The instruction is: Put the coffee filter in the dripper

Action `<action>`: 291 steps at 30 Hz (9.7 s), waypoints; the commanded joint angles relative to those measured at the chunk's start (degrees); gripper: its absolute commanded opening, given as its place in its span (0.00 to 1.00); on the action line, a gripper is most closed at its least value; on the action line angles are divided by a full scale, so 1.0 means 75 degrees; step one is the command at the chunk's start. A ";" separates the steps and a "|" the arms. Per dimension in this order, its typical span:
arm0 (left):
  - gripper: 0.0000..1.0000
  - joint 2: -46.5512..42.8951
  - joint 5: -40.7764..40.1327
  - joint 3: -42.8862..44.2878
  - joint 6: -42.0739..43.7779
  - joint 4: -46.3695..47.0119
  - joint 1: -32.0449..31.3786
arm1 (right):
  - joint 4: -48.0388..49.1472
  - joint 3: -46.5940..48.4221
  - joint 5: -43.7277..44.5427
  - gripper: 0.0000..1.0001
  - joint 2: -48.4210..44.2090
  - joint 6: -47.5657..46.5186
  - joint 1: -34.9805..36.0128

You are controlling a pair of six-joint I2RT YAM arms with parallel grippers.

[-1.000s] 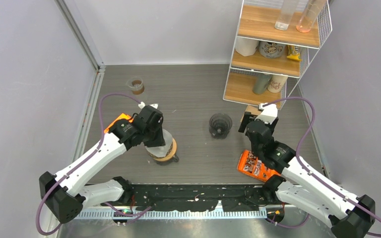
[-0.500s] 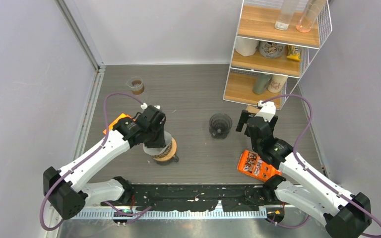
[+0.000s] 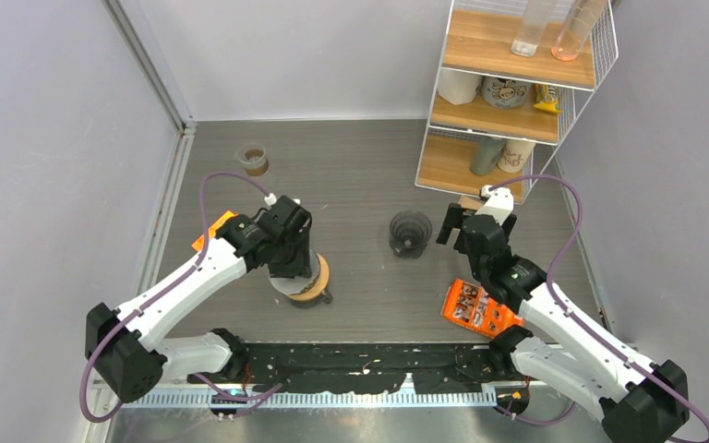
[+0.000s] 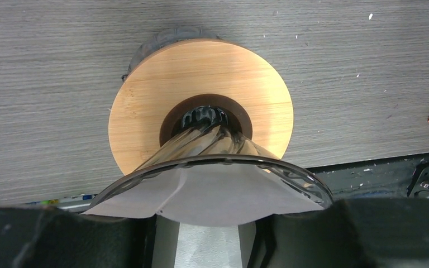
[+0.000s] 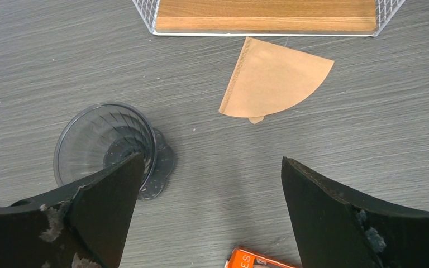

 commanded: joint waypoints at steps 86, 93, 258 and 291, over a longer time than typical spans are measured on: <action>0.61 -0.0824 -0.0028 0.1269 0.0824 -0.0541 -0.0089 | 0.0247 0.0138 -0.1057 0.99 0.0417 -0.0037 -0.0339; 0.71 -0.1570 -0.0095 0.1663 0.0864 -0.0716 -0.0217 | 0.0242 0.0157 -0.1071 0.99 0.0396 -0.0074 -0.0339; 0.00 0.0460 -0.0859 0.0209 0.5831 0.8713 -0.0720 | -0.1384 0.4906 -0.5233 0.95 0.2380 0.1813 -0.2023; 0.00 0.1978 -0.0568 -0.0839 0.4502 1.2035 0.4728 | -0.0895 0.3065 -0.4903 0.95 0.1750 0.1935 -0.2750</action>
